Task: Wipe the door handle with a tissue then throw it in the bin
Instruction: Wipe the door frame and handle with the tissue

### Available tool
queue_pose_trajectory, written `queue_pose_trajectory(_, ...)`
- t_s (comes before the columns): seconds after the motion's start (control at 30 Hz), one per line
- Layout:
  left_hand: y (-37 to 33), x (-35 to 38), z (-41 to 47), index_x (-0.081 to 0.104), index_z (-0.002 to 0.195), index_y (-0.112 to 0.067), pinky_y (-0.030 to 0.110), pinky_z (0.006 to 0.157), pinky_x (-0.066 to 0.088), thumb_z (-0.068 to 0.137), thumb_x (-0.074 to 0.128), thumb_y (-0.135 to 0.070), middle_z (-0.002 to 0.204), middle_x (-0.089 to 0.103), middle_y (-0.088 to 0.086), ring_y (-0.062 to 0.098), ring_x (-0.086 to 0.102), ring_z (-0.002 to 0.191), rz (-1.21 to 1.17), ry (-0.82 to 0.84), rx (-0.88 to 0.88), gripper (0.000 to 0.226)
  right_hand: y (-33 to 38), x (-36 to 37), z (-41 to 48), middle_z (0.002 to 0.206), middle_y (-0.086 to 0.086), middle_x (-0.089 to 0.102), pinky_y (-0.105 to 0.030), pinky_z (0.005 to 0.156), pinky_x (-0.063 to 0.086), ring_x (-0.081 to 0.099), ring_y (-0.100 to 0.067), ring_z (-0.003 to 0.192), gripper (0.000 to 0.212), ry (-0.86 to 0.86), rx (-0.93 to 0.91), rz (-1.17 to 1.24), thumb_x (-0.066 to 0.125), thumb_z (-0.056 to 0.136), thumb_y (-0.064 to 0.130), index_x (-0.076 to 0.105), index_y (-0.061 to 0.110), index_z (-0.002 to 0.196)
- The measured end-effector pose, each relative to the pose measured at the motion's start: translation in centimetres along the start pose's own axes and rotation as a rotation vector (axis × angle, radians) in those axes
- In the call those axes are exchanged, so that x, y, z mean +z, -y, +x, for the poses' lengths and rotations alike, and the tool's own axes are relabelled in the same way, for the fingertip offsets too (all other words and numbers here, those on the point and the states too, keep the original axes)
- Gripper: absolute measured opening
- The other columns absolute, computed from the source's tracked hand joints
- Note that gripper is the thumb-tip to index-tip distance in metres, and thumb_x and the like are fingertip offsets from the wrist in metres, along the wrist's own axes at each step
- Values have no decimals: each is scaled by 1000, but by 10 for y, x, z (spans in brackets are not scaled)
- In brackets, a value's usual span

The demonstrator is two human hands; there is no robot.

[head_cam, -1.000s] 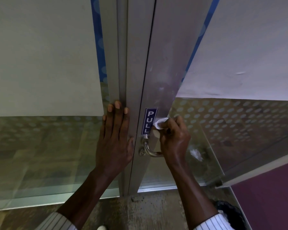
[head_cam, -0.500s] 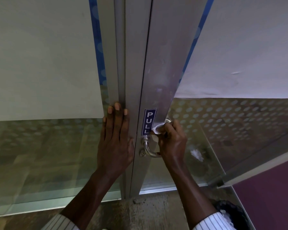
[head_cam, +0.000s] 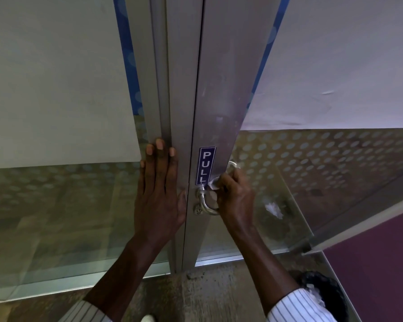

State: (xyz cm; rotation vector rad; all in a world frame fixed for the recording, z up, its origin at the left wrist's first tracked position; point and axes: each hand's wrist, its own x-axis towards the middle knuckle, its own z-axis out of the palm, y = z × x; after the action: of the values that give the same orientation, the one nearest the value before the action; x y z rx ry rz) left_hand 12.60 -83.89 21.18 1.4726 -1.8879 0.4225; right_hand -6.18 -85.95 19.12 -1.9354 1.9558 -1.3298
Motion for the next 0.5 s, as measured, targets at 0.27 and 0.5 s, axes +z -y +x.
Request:
queue_pose_trajectory(0.27,1,4,0,-6,170,-9,46,137,4,92,79,-24,178,-24,11,30,-19,168,7,-17,12,116,23,-54,36,85,-2,73,-30,68,59,71,-16,79,25,-201,60,408,93,75,0,75,17,76)
queue_pose_trajectory(0.5,2,5,1,-7,170,-9,47,136,7,89,80,-24,178,-22,12,30,-17,168,13,-23,31,120,11,-72,13,76,0,76,-30,72,54,69,-12,71,27,20,553,1011,80,85,-3,70,19,74)
